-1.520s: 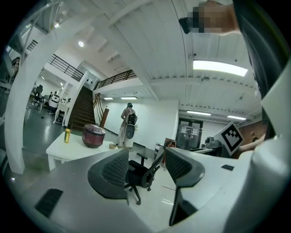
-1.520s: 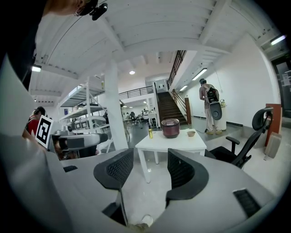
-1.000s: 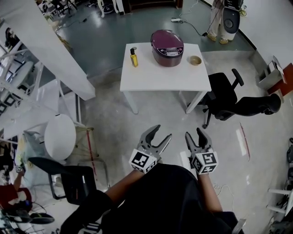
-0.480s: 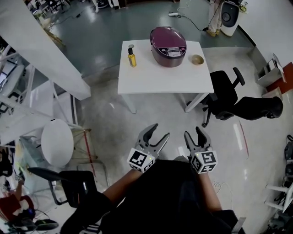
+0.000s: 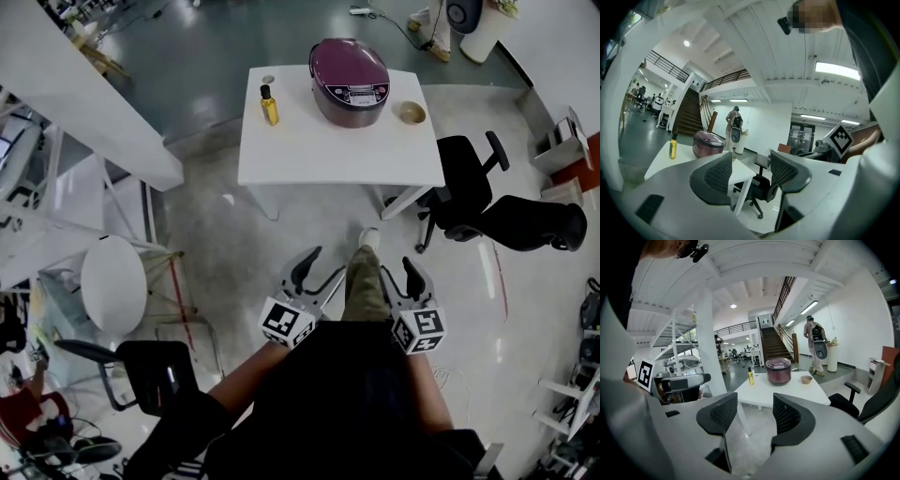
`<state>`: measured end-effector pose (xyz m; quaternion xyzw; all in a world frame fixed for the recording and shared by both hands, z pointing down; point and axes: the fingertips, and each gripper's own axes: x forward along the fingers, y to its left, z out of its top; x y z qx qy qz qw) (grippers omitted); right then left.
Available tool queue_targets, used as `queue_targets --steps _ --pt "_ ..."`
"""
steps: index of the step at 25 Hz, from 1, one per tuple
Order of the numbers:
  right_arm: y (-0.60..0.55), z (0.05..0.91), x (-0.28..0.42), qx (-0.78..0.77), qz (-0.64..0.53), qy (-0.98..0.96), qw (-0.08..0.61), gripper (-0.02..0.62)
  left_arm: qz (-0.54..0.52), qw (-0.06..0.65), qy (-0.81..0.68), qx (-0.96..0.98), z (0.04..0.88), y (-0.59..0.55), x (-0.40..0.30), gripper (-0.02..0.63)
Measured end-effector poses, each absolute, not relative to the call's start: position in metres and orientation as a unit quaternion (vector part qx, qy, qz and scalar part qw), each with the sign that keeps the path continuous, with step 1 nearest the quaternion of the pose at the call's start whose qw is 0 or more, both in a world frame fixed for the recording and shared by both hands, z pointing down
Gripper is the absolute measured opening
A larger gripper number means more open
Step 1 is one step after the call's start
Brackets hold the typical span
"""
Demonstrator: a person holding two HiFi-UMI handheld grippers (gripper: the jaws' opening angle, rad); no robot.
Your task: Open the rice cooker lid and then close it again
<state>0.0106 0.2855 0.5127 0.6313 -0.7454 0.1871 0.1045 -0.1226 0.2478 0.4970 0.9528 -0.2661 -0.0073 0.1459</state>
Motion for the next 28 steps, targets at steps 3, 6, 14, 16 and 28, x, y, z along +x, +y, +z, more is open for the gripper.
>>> queue_targets --steps 3,6,14,16,28 --pt "0.265 0.513 0.023 0.637 0.183 -0.743 0.093 0.206 -0.006 0.148 -0.286 0.947 0.497 0.232 -0.122 0.233" --pt "0.230 0.508 0.040 0.640 0.172 -0.745 0.071 0.206 0.003 0.140 -0.300 0.944 0.497 0.210 -0.114 0.236" --pt "0.144 0.500 0.077 0.607 0.151 -0.777 0.072 0.206 0.024 0.123 -0.317 0.940 0.492 0.136 -0.072 0.239" --pt "0.131 0.505 0.088 0.592 0.163 -0.785 0.079 0.206 0.021 0.130 -0.329 0.935 0.490 0.121 -0.058 0.239" --pt "0.042 0.510 0.139 0.508 0.169 -0.840 0.093 0.206 0.025 0.120 -0.377 0.918 0.488 0.048 0.010 0.239"
